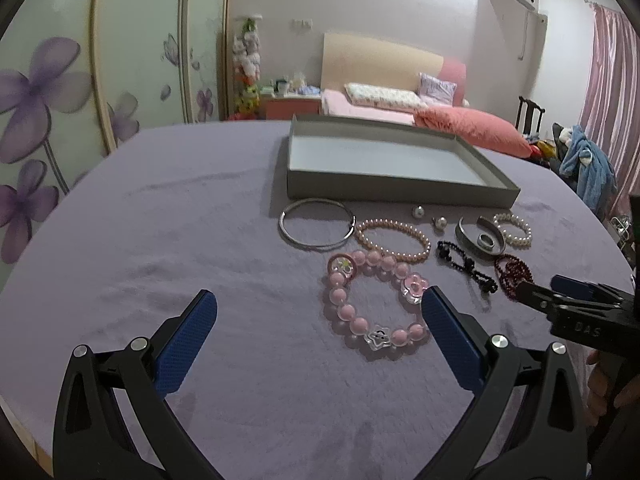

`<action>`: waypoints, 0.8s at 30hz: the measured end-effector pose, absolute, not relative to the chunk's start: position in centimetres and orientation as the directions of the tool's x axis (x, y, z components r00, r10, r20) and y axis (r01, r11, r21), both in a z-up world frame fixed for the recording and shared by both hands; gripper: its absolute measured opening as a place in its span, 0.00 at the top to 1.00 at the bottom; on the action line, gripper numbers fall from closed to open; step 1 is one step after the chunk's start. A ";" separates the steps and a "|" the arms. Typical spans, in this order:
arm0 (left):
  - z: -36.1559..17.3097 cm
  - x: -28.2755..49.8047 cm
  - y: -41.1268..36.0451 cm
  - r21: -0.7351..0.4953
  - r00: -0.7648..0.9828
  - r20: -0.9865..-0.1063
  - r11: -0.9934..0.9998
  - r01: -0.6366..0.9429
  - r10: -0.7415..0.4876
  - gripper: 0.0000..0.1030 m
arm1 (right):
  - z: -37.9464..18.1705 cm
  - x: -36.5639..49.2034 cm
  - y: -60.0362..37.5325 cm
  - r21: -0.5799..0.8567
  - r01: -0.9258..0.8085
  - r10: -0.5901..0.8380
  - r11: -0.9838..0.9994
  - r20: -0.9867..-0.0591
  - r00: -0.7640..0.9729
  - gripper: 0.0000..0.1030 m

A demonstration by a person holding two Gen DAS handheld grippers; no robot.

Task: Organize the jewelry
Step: 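Grasp the pink bead bracelet with the left tool while the right tool grasps the dark red bead strand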

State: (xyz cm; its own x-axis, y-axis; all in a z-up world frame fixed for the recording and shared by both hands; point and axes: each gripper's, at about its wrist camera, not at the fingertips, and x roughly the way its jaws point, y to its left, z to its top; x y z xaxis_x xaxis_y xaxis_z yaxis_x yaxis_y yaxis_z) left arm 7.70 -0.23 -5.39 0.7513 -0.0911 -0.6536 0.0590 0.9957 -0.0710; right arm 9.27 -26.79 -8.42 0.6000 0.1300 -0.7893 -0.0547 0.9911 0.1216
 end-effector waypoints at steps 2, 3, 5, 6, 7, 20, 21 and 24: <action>-5.6 8.2 -0.2 -0.077 0.736 -0.670 0.995 0.062 -0.097 0.02 | -8.7 9.9 -26.4 0.080 -0.062 0.101 0.995 -0.798 0.595 0.31; -5.7 8.4 -0.2 -0.080 0.729 -0.677 0.995 0.063 -0.100 0.02 | -8.8 10.1 -26.1 0.061 -0.064 0.087 0.996 -0.801 0.592 0.32; -5.9 8.8 -0.2 -0.082 0.718 -0.688 0.995 0.064 -0.103 0.02 | -8.9 10.4 -25.8 0.027 -0.060 0.058 0.998 -0.797 0.601 0.40; -6.0 9.0 -0.2 -0.081 0.714 -0.693 0.995 0.065 -0.103 0.02 | -9.0 10.4 -25.7 0.023 -0.064 0.057 0.998 -0.793 0.607 0.43; -6.1 9.3 -0.1 -0.080 0.709 -0.698 0.995 0.065 -0.103 0.03 | -9.0 10.3 -25.6 0.024 -0.074 0.064 0.997 -0.787 0.614 0.49; -7.5 11.8 -0.4 -0.091 0.630 -0.767 0.992 0.087 -0.125 0.33 | -8.4 10.4 -25.7 0.046 -0.117 0.109 0.992 -0.783 0.612 0.90; -7.6 11.9 -0.5 -0.088 0.625 -0.771 0.992 0.090 -0.125 0.36 | -8.4 10.4 -25.8 0.050 -0.117 0.112 0.992 -0.783 0.612 0.90; -7.7 11.9 -0.8 -0.062 0.622 -0.776 0.993 0.097 -0.109 0.46 | -8.4 10.6 -25.7 0.054 -0.117 0.115 0.992 -0.782 0.612 0.90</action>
State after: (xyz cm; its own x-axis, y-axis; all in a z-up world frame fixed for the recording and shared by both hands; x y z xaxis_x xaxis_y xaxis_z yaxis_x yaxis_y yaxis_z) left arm 11.92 -0.79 -7.70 0.6217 -0.1093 -0.7756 0.0970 0.9933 -0.0623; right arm 10.60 -25.67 -8.45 0.6122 0.1151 -0.7823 -0.1171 0.9916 0.0542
